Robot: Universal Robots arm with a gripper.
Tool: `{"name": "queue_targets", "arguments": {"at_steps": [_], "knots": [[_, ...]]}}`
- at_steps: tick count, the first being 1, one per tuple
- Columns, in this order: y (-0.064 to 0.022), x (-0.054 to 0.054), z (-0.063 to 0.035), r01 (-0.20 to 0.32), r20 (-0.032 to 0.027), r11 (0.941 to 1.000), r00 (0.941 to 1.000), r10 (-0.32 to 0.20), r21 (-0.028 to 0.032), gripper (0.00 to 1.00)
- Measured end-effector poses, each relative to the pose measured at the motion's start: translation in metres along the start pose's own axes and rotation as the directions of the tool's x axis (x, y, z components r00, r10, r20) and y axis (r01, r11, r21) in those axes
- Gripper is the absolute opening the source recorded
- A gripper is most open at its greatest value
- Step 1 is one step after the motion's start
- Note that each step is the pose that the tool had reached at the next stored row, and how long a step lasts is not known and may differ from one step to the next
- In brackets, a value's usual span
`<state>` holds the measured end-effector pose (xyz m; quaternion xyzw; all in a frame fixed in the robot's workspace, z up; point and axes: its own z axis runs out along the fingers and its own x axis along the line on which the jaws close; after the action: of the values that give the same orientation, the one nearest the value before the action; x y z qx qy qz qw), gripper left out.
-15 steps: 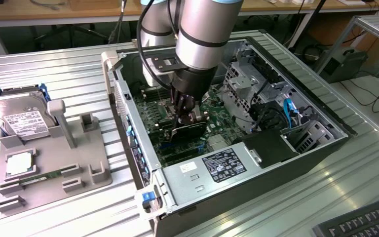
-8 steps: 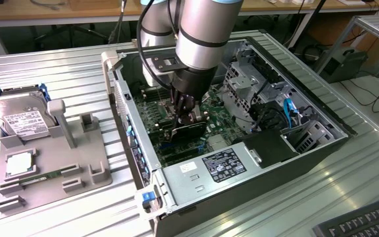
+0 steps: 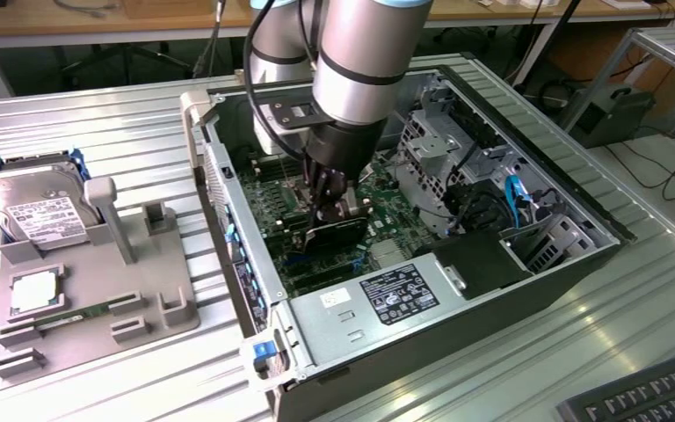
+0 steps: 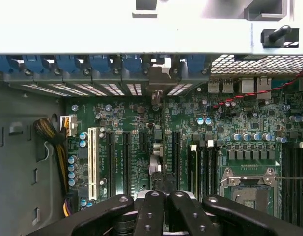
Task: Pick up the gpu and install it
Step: 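Press down on the gpu until it lock into place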
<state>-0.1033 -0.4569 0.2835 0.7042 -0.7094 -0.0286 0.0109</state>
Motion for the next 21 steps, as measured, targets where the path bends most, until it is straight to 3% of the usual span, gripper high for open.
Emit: {"name": "queue_targets", "arguments": {"at_steps": [7, 15, 18, 21], "knots": [[0.0033, -0.001, 0.0141, 0.000, -0.0008, 1.0000, 1.0000, 0.000, 0.0001, 0.11], [0.0039, 0.000, 0.0179, 0.001, -0.0008, 1.0000, 1.0000, -0.001, 0.0003, 0.11], [0.0038, -0.001, 0.0134, 0.002, 0.0021, 1.0000, 1.0000, -0.002, 0.0001, 0.11], [0.0040, -0.001, -0.0008, 0.001, -0.0005, 1.0000, 1.0000, -0.001, -0.0051, 0.11]]}}
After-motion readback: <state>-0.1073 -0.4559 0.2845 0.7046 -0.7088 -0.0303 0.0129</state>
